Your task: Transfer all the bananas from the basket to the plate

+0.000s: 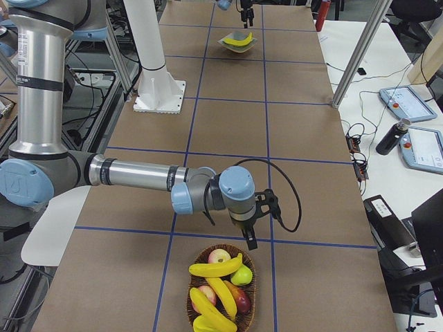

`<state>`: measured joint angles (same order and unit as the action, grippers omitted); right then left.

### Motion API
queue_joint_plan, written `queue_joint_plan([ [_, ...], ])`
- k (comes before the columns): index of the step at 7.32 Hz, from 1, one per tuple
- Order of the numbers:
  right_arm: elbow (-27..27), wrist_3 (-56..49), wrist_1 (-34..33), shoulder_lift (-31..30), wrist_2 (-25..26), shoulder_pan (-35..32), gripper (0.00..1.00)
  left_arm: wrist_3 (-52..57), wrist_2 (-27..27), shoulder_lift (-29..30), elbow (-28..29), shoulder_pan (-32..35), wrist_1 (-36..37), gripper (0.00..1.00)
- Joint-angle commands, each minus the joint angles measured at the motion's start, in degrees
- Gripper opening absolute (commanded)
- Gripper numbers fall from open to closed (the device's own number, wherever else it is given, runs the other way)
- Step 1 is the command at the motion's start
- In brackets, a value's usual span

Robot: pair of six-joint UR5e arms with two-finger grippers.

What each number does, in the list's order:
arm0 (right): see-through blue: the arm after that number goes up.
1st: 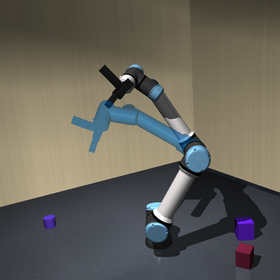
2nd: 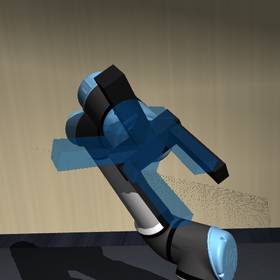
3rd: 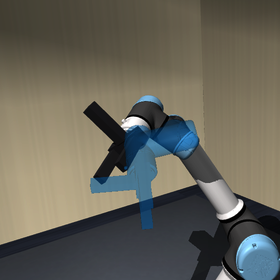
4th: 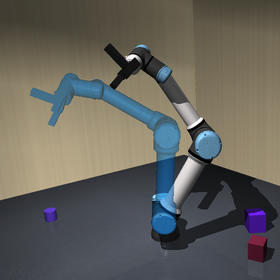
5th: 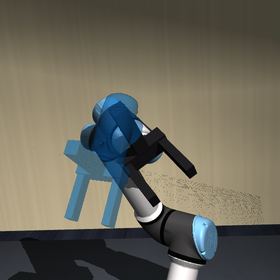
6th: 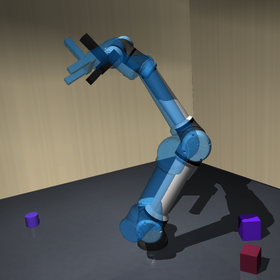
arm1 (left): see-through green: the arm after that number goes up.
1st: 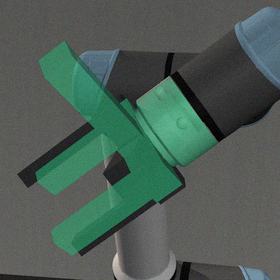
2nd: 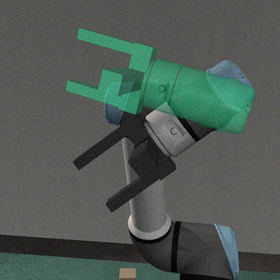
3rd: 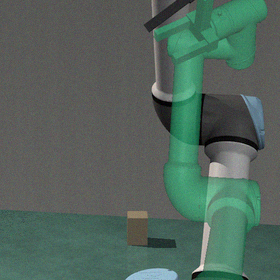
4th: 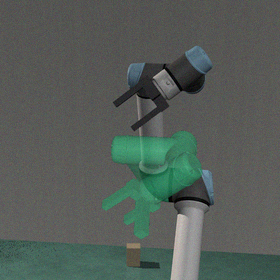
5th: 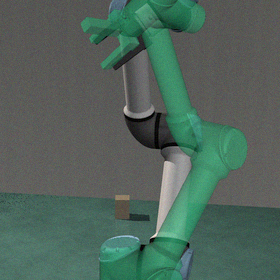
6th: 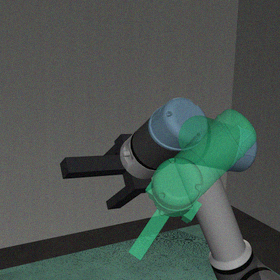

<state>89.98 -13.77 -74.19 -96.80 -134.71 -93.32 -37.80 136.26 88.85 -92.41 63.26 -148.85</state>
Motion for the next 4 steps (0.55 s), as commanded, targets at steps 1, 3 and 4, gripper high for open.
queue_joint_plan([
  [1, -7.0, -4.1, 4.1, -0.1, -1.3, -1.3, 1.0, 0.0, 0.1, 1.2, 1.0, 0.0, 0.0, 0.99],
  [3, -13.0, 2.4, 14.7, 0.5, -2.0, 2.3, 0.99, 0.0, 0.0, 1.2, 1.0, 0.0, -0.1, 0.99],
  [4, -13.7, 6.3, 18.3, 0.5, -2.0, 5.4, 0.99, 0.0, 0.0, 1.2, 1.0, 0.0, -0.4, 0.99],
])
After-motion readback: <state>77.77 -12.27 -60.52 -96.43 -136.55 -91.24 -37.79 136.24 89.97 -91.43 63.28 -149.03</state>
